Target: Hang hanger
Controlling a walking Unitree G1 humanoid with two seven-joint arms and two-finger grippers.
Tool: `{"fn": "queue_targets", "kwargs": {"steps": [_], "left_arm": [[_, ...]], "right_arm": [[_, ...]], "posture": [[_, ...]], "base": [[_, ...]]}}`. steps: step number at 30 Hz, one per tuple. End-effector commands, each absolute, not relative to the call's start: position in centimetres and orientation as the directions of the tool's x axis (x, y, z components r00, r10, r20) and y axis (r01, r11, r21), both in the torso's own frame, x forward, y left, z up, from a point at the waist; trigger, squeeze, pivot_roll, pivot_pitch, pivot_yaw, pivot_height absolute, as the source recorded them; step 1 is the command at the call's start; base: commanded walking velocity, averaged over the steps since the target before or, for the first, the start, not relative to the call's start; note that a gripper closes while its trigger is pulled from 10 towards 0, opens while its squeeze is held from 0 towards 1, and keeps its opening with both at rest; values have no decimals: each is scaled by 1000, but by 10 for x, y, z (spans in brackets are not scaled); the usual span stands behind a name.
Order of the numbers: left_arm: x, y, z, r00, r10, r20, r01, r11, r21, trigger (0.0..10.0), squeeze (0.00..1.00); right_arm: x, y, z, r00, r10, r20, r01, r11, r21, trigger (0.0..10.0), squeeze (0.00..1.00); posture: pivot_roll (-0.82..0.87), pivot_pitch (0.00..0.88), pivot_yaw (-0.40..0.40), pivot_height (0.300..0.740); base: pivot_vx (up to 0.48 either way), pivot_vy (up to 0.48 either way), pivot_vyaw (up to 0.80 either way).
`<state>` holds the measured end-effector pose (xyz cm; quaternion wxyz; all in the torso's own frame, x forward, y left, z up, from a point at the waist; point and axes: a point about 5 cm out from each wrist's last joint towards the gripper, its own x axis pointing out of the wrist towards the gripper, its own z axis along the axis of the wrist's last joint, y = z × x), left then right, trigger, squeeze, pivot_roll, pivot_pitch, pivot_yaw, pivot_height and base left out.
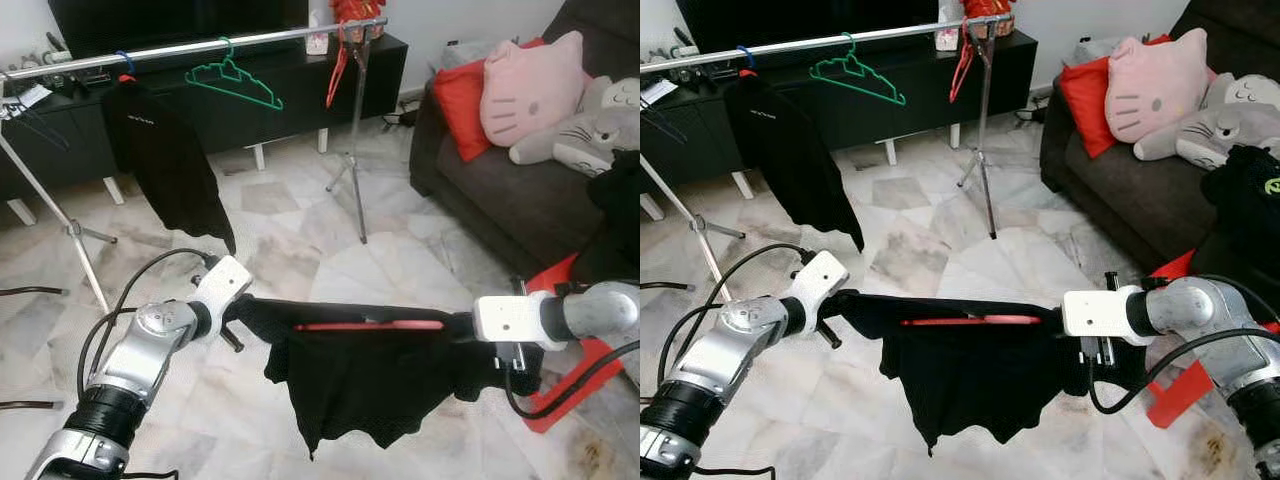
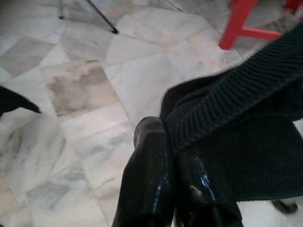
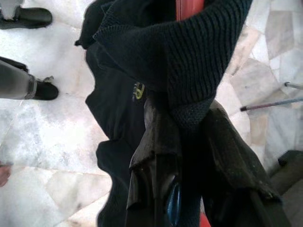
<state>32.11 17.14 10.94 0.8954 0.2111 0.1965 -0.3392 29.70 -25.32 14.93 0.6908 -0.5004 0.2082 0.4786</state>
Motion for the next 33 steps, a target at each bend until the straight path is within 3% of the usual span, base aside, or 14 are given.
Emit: {"fn": "queue_targets", "kwargs": {"steps": [1,6,16,23,25,26,30,33], "left_arm": [[316,181,106,673,-502,-543,702,665,256,10000,0],[307,162,118,595,-632,-496,782,598,176,10000,0],[308,134,151,547,-757,-357,831,542,125,10000,0],[314,125,168,592,-763,-258,802,588,103,10000,0],[311,120,171,561,-789,-249,825,559,85,10000,0],[302,115,167,499,-821,-279,864,496,85,10000,0],[294,112,162,448,-839,-309,891,446,82,10000,0],[280,104,152,349,-867,-356,935,348,69,10000,0]], "right_arm": [[301,-261,152,496,398,-771,-853,58,-519,0,0],[303,-245,145,510,425,-748,-844,79,-531,0,0],[306,-209,132,515,475,-713,-841,122,-527,0,0],[304,-188,123,500,500,-707,-853,143,-503,0,0],[308,-182,121,525,501,-688,-839,171,-516,0,0],[317,-175,123,596,493,-633,-796,264,-545,0,0],[324,-167,126,643,510,-571,-761,349,-547,0,0],[329,-155,128,680,532,-504,-731,451,-511,0,0]], "posture": [[-140,68,-11,740],[-133,67,-10,740],[-127,64,-7,740],[-125,62,-7,740],[-121,58,-9,740],[-116,57,-9,740],[-115,56,-9,740],[-114,53,-11,740]], "base": [[0,0,0],[0,0,0],[0,0,0],[0,0,0],[0,0,0],[0,0,0],[0,0,0],[0,0,0]]}}
